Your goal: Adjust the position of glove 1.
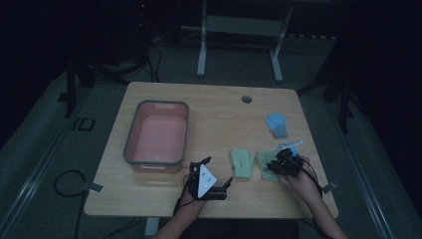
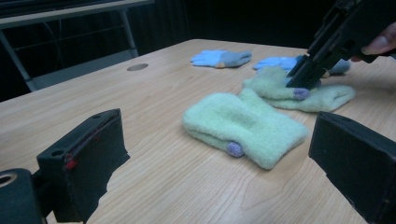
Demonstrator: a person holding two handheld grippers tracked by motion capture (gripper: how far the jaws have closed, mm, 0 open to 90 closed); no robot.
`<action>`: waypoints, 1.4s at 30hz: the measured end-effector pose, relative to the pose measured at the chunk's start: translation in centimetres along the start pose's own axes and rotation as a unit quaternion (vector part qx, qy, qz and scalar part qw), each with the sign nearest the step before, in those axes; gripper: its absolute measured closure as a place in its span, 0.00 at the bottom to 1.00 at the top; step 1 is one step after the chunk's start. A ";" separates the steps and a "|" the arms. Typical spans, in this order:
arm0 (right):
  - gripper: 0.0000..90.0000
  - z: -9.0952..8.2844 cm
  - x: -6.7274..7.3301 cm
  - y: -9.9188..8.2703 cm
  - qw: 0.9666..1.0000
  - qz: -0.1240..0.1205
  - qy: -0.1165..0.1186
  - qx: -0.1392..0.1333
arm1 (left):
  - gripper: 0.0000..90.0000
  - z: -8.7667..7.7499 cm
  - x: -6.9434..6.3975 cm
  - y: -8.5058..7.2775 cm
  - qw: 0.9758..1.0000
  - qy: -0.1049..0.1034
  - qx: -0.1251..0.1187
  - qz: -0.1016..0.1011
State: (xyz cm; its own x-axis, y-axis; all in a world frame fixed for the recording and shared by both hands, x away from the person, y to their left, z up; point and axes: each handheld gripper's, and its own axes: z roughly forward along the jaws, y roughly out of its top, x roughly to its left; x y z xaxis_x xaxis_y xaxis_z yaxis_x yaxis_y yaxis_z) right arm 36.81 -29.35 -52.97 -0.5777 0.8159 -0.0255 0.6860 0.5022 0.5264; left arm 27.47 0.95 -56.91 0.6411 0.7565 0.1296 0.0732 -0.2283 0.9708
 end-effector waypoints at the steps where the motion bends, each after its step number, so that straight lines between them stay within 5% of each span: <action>1: 0.90 0.0 0.1 -0.1 1.000 0.005 -0.004 -0.003 | 0.04 0.0 0.0 0.0 1.000 0.000 -0.001 -0.001; 10: 0.93 -2.5 1.1 1.6 0.997 0.025 -0.061 -0.037 | 0.02 0.0 0.3 0.0 1.000 0.002 0.001 -0.015; 21: 0.93 -6.6 4.9 6.0 0.994 0.015 -0.062 -0.086 | 0.01 0.0 0.3 0.0 1.000 0.007 0.005 -0.020; 30: 0.93 -4.7 8.8 7.3 0.996 -0.006 -0.046 -0.072 | 0.01 0.0 0.5 0.0 1.000 0.002 0.005 -0.026; 42: 0.92 -1.8 10.4 6.4 0.998 0.006 -0.056 -0.043 | 0.01 0.0 0.5 0.0 1.000 -0.005 0.007 -0.026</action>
State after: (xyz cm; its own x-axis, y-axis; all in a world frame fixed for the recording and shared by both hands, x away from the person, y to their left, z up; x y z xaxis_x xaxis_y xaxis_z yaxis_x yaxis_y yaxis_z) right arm 34.43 -18.15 -48.36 -0.5143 0.8504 -0.1111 0.6488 0.4706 0.5980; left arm 27.79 1.28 -56.86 0.6434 0.7617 0.0767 0.1171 -0.1970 0.9734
